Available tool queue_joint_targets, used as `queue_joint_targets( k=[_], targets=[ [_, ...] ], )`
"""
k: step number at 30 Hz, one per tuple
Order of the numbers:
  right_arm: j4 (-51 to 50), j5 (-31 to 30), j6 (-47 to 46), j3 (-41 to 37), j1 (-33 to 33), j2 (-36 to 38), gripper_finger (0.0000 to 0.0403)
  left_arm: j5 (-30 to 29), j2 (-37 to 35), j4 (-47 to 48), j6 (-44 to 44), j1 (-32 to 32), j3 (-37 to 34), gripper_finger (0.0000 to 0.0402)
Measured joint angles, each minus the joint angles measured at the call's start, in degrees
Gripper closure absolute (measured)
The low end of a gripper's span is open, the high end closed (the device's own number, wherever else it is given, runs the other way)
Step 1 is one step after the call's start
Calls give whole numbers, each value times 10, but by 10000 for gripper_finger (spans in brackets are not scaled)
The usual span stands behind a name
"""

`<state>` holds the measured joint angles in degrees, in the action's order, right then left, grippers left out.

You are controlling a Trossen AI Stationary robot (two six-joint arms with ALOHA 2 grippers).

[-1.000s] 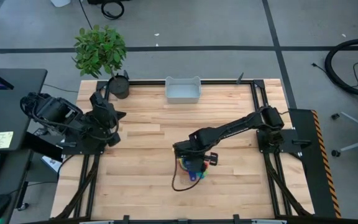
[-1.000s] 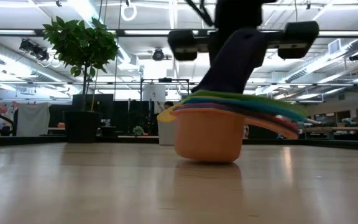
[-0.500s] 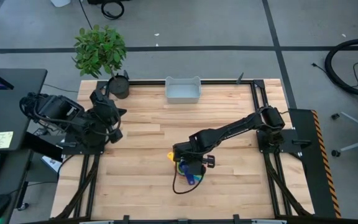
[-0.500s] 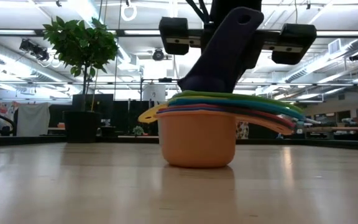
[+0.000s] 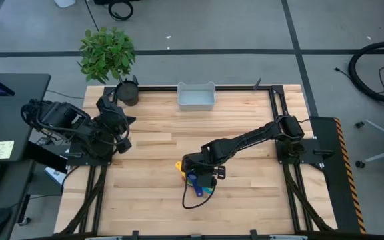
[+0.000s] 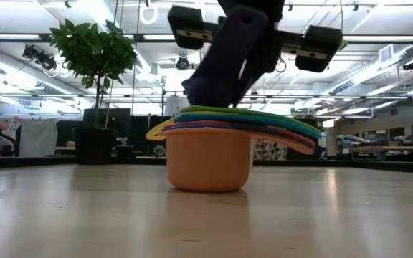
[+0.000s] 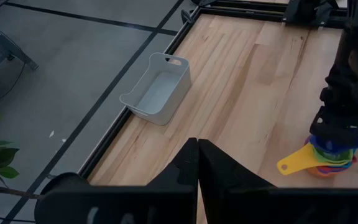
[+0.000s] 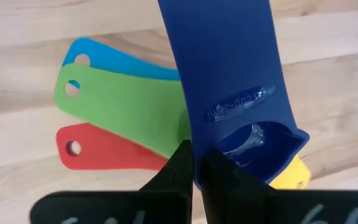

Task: Nest measuring cups in basket
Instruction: Stack the dark blue measuring cup on top of the green measuring cup

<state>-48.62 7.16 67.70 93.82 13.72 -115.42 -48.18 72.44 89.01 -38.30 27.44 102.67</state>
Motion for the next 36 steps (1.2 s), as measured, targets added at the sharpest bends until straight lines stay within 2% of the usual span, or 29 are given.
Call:
queue_joint_targets(
  k=[7,18,21,26,36],
  targets=[
    [17,43,0,4,0,-5,389,0,0,0,0,0,0,395],
    [26,25,42,5,-8,-28,389,10,0,0,0,0,0,395],
    [34,11,48,5,-8,-28,374,16,0,0,0,0,0,395],
    [37,-24,42,5,-8,-28,352,16,0,0,0,0,0,395],
    [38,-22,7,5,-8,-28,352,16,0,0,0,0,0,395]
  ],
)
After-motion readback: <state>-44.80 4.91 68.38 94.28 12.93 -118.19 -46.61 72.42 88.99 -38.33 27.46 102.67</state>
